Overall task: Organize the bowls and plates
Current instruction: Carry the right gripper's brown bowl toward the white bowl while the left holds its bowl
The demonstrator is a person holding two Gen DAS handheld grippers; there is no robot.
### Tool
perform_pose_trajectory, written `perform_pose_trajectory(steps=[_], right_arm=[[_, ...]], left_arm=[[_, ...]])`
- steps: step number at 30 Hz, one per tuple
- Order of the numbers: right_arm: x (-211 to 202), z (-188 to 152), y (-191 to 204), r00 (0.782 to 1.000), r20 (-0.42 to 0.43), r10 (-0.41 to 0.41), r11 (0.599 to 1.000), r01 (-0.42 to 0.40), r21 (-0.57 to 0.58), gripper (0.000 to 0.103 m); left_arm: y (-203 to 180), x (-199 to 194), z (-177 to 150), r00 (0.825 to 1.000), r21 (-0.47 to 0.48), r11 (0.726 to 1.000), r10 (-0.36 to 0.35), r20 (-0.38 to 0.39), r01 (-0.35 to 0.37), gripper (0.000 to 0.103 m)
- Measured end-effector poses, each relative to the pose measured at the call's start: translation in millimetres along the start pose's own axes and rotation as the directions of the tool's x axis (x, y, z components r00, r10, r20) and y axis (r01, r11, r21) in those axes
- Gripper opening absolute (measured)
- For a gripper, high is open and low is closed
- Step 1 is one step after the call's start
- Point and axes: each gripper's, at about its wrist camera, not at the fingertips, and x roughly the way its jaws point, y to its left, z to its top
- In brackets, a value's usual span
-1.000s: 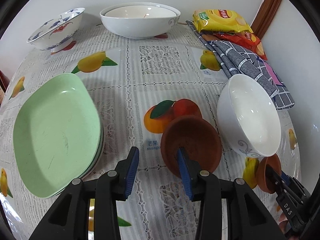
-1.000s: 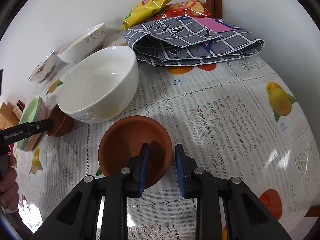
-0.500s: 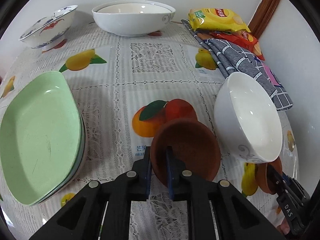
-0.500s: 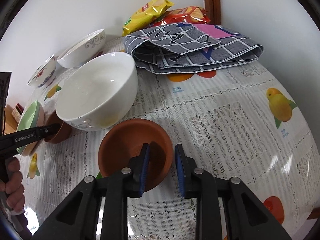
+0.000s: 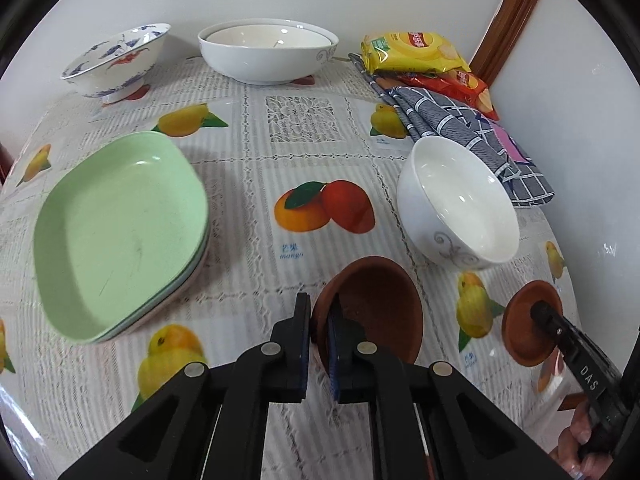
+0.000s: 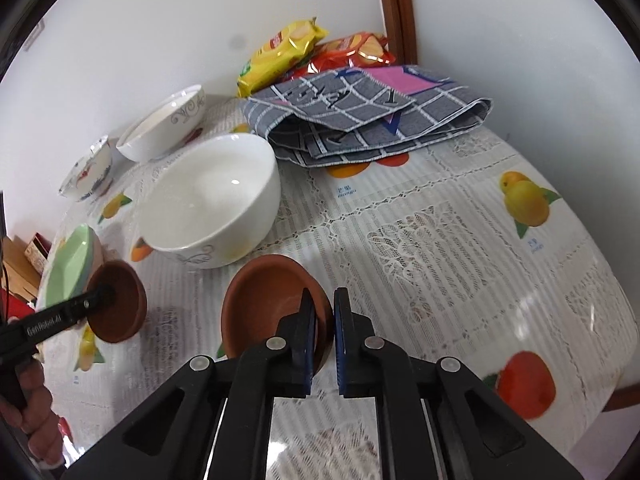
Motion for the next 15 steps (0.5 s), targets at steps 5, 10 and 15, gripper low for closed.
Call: perform_pose_trajectory(steps=[5, 10, 15], right_arm=[[-31.0, -2.8, 3.3, 0.999, 0.044, 0.002, 1.0, -0.003, 0.017, 0.009], [-60.7, -6.9, 10.5, 0.996, 0.085, 0.006, 1.0, -0.007, 0.012, 0.009], [-83.3, -14.0, 16.4, 0.994, 0.111, 0.011, 1.0, -0.011, 0.002, 0.009]], left_arm=[[6.3, -32.3, -13.3, 0.999, 0.001, 1.0, -0.001, 0.037, 0.001, 0.008], [7.8, -58.1, -25.3, 0.998, -0.002, 1.0, -0.005, 0.069, 0.005, 0.008], [5.6, -75.6, -36.8, 0.997, 0.005, 1.0, -0.008, 0.083, 0.007, 0.008]])
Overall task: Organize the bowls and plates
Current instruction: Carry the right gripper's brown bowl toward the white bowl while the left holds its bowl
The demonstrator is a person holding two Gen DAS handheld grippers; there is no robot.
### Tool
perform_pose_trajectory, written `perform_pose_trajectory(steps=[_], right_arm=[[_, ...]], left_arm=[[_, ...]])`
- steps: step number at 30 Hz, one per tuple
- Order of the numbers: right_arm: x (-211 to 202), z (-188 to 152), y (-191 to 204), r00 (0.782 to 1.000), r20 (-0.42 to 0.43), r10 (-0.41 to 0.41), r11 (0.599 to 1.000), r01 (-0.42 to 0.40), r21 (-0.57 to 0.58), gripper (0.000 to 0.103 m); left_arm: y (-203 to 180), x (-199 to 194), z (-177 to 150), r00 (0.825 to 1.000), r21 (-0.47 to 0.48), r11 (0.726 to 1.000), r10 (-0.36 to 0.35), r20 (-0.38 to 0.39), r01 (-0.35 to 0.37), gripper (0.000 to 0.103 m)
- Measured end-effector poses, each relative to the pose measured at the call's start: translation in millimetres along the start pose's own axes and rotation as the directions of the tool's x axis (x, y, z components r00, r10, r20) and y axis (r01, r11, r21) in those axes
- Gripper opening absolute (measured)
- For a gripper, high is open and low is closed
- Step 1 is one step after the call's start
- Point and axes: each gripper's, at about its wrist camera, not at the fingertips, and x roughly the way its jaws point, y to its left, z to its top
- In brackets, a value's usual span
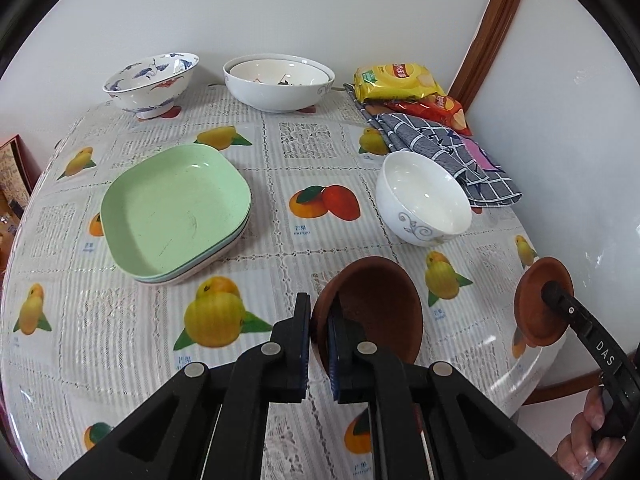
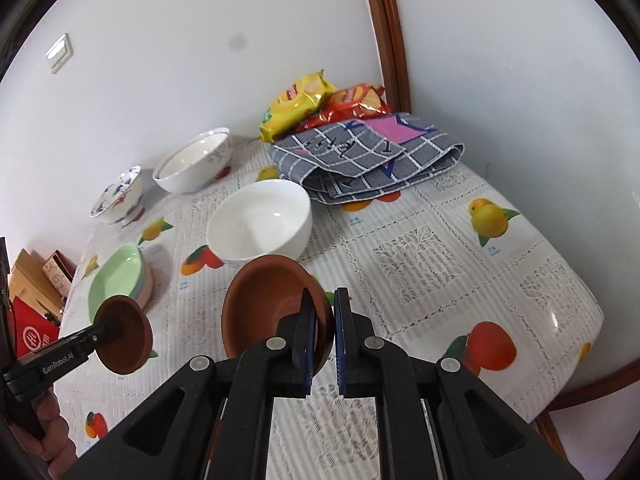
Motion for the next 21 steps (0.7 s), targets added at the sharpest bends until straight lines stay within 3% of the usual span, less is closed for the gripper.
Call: perform_pose_trajectory(steps=[21], right_arm=[[-35.9, -4.1, 8.7, 0.998, 0.062, 0.02, 1.0, -0.02, -0.003, 0.009]], left_arm=[[3.2, -42.3, -14.3, 0.998, 0.0, 1.0, 0.027, 0.05, -0.027, 0.008]])
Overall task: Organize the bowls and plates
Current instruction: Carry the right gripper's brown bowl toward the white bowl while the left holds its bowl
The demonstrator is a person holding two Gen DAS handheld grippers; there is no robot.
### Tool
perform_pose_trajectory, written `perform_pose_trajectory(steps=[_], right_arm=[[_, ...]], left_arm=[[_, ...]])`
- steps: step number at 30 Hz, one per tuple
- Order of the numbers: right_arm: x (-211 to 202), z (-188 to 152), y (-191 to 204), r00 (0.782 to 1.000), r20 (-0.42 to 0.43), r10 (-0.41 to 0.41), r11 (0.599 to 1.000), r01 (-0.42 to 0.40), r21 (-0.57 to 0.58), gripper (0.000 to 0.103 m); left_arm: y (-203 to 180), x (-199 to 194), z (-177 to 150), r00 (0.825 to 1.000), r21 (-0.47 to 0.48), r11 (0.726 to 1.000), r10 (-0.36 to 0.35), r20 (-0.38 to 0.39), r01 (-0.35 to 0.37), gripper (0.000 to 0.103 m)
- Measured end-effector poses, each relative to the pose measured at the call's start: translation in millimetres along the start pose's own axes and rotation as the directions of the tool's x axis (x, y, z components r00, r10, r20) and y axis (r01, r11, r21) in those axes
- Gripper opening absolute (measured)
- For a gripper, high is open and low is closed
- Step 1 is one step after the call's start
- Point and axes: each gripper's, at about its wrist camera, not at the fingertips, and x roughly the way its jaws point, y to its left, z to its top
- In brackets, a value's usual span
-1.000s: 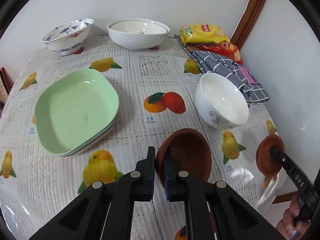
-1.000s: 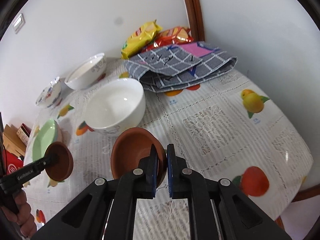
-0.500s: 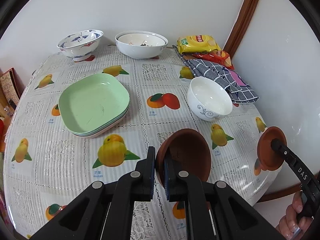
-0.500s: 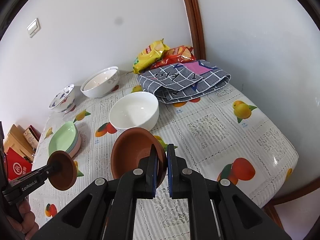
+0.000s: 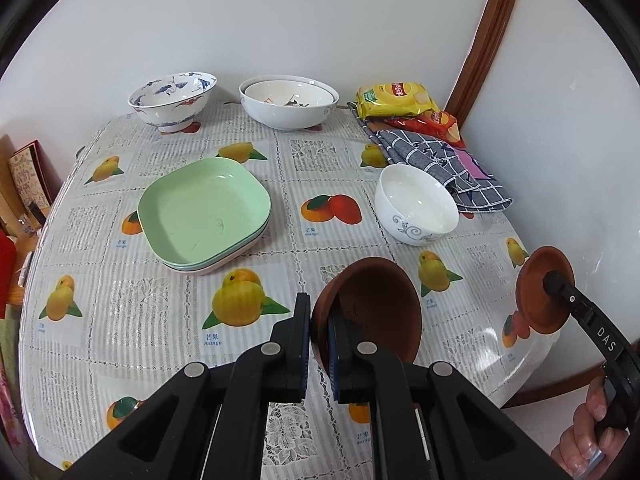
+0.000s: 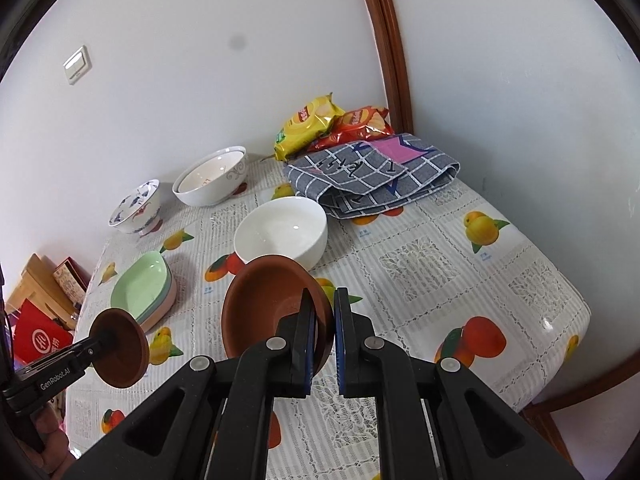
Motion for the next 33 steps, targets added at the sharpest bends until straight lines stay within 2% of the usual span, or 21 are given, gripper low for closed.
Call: perform_pose_trajectory(steps=[14, 33], right_arm=[[2.5, -2.9, 1.4, 1.0, -0.003, 0.0, 1.0, 0.0, -0.005, 0.009], [-4.6, -1.7, 16.6, 1.0, 0.013, 0.023, 0.999, -0.023, -0.023, 0.009]], left_arm=[[0.6, 3.6, -5.4, 1.0, 0.005, 1.0, 0.012, -0.017, -0.012, 0.008], [14.6, -11.3, -11.0, 1.0, -0.006, 1.0, 0.031, 0.001, -0.031, 0.008]])
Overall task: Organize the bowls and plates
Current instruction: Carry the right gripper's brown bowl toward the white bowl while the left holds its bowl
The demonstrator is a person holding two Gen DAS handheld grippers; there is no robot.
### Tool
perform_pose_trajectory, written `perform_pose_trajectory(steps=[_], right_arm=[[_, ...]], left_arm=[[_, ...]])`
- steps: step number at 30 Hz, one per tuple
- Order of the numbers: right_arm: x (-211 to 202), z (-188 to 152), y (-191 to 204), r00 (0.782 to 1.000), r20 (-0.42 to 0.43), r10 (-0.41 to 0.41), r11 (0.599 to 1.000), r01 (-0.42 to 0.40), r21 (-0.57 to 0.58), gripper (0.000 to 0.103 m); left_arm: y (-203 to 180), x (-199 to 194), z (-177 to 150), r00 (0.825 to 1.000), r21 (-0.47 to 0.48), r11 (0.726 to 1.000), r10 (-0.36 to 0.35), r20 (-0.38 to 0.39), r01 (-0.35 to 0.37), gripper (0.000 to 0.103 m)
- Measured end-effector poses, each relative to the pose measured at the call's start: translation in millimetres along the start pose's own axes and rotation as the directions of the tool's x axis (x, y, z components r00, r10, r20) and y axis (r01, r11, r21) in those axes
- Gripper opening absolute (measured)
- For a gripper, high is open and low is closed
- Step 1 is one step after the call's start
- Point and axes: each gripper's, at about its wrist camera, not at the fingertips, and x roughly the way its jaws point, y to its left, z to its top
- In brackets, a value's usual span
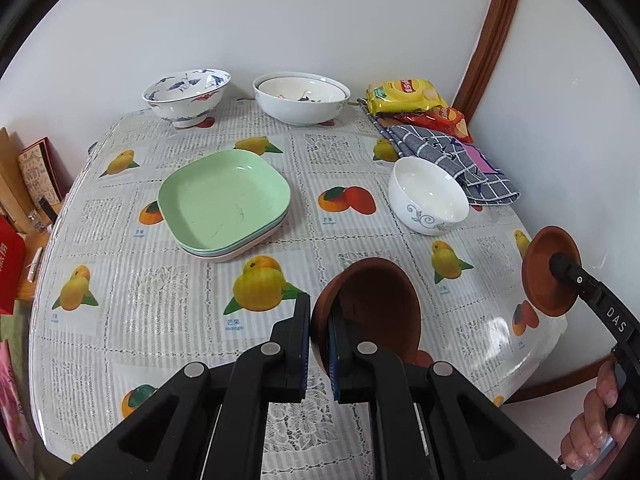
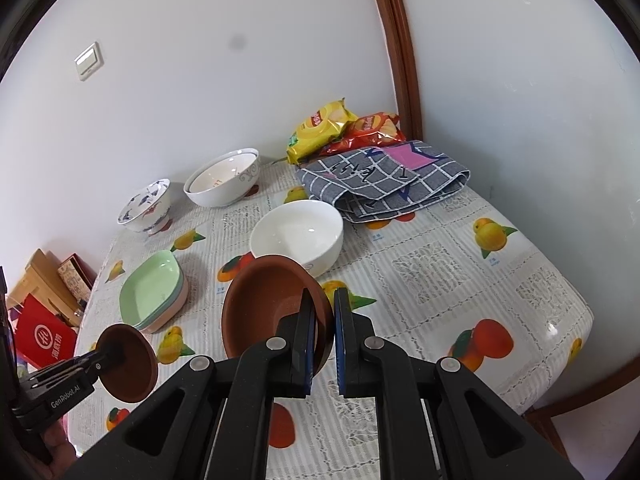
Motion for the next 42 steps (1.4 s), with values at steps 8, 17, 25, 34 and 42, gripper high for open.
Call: perform_pose_trajectory(steps=[8, 17, 25, 34, 42], right_arm=[[0.6, -4.9, 9.7, 1.0, -0.003, 0.01, 1.0, -0.01, -0.016, 0.009], [2.3, -6.8, 10.4, 1.0, -0.008, 0.009, 1.0, -0.009, -0.014, 0.009], [6.1, -5.5, 5.6, 1.0, -0.01, 0.006, 1.0, -0.006, -0.007, 0.009], [13.7, -0.9, -2.2, 1.0, -0.018, -0.004, 1.0, 0.004, 0.007, 0.009], [18.5, 0.7, -1.0, 1.0, -0.025, -0.003, 1.0, 0.003, 0.009, 0.009]], left_arm=[[13.7, -1.9, -3.0, 1.0, -0.028, 1.0, 0.009, -0.003, -0.009, 0.008], [18.1, 1.9, -5.8, 1.0, -0.032, 0.999, 0.013, -0.015, -0.013, 0.008], [16.4, 8.2, -4.4, 1.0, -0.029, 0.999, 0.016, -0.027, -0.016, 0.008], [14.0, 12.6, -1.4, 0.999, -0.024, 1.0, 0.014, -0.033, -0.015, 0.008], [10.7, 15.5, 2.5, 0.999, -0.016, 1.0, 0.01, -0.035, -0.01, 0.008]])
